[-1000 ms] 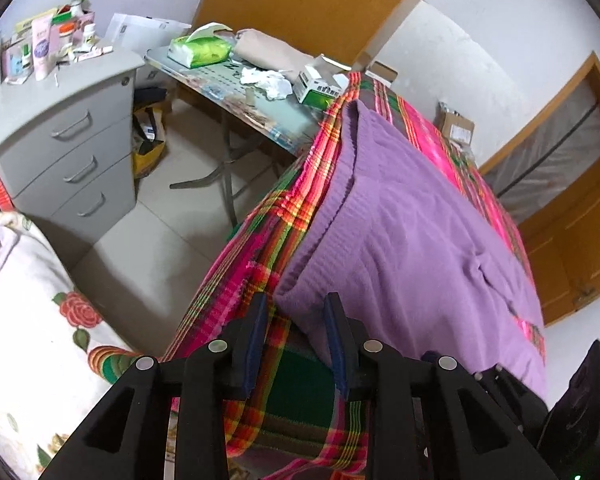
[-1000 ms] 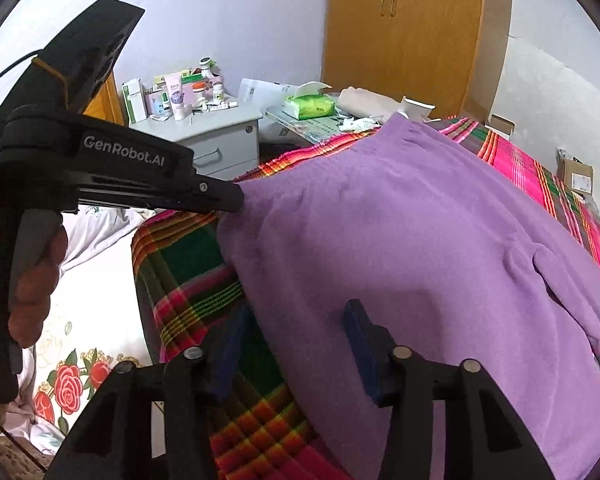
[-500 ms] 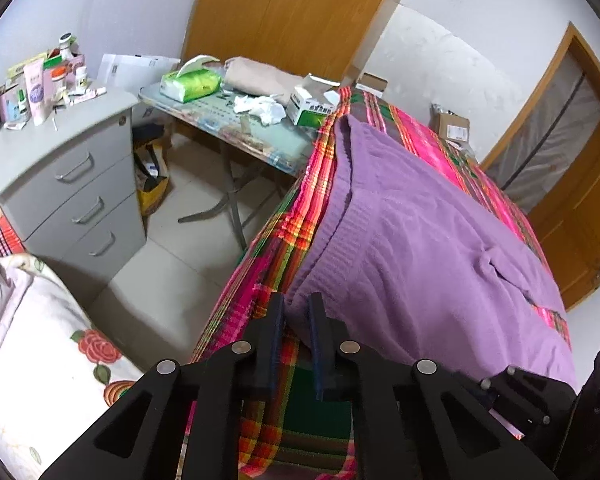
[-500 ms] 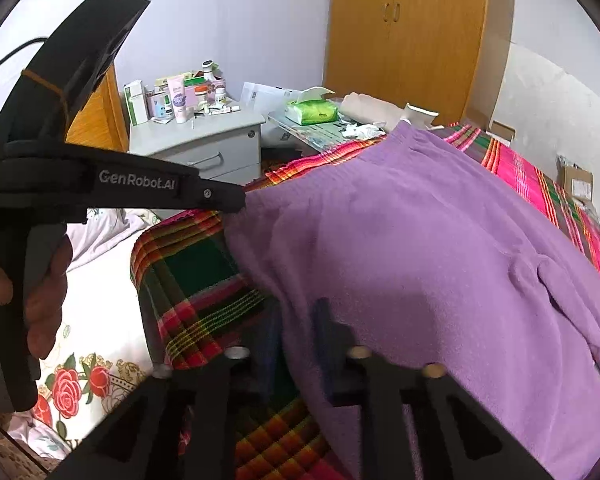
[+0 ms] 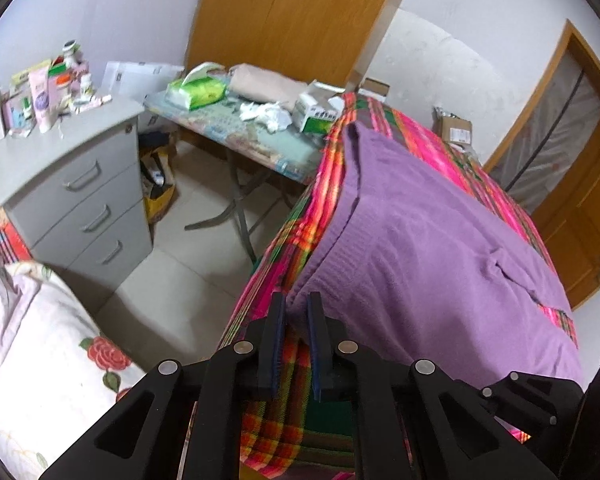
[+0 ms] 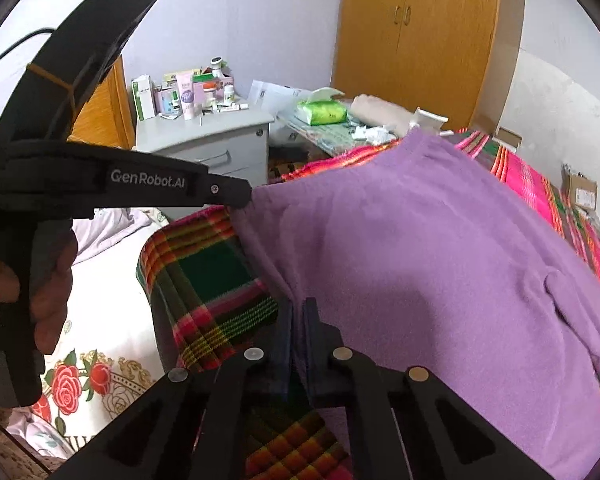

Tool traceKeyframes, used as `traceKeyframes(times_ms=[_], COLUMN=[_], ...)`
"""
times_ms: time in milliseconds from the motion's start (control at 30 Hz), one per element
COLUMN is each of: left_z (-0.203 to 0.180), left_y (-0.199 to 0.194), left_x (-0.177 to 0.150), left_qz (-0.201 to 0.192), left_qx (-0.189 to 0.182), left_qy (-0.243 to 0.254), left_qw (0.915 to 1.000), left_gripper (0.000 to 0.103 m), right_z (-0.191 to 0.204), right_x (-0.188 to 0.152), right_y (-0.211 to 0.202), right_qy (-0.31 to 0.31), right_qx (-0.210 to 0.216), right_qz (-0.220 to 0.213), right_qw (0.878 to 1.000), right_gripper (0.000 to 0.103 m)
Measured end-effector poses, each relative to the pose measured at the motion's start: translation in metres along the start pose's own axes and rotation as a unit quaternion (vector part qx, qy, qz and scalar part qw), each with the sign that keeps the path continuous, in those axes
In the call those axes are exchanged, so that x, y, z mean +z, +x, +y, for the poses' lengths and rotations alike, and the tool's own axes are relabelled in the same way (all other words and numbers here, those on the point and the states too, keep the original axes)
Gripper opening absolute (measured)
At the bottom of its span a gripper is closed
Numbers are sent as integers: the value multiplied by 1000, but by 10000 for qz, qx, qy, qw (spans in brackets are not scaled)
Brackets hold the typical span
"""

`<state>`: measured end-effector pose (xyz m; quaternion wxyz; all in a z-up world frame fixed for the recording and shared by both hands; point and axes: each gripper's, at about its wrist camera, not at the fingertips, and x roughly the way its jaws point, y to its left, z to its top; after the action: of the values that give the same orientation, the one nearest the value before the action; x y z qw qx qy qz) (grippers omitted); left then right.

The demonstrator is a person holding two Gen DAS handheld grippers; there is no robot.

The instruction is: Fold clothes

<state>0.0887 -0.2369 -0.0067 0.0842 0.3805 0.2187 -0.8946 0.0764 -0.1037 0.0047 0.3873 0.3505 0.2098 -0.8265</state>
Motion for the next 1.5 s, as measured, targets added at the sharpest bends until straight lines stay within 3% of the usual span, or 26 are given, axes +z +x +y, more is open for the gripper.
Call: traceKeyframes(times_ms=[300,433,533,733,1033,1133,1367,1500], left_z=[9,10,3,-24,-67,-77,-106,-119], left_y=[-3,-10,-14,1,51,61,77,84], left_x=[8,21,32,57,96,113,157,182], left_qz=[59,-82,-156,5,382,301,35,-46], left_qx=[111,188,34,-262,-434,-568,-492,-503], left_qy=[-228,-276,-218,115,664,766,1223,1415], left_qw=[9997,9994,9996,9996,9961,9950,9913,9886], left_gripper=[14,14,16,19,19,19,19,19], right_z=[-12,-36,-58,-105,-200,-224,-261,-281], right_x=[3,8,13,30,41,43,63,85], right_y=[-9,-21,-28,-44,-48,-44,-42,-45], right_qy=[137,538,800,998,1553,1549,1398,1471], right_qx=[335,592,659,347,-188,-406,-703,-610], right_qz=[81,46,-3,-279,-198,-89,-135,-362], right_qw=[9993,9968,9946,9940,9875,9870,9876,9866], right_gripper=[16,19,22,22,24,24,25,26])
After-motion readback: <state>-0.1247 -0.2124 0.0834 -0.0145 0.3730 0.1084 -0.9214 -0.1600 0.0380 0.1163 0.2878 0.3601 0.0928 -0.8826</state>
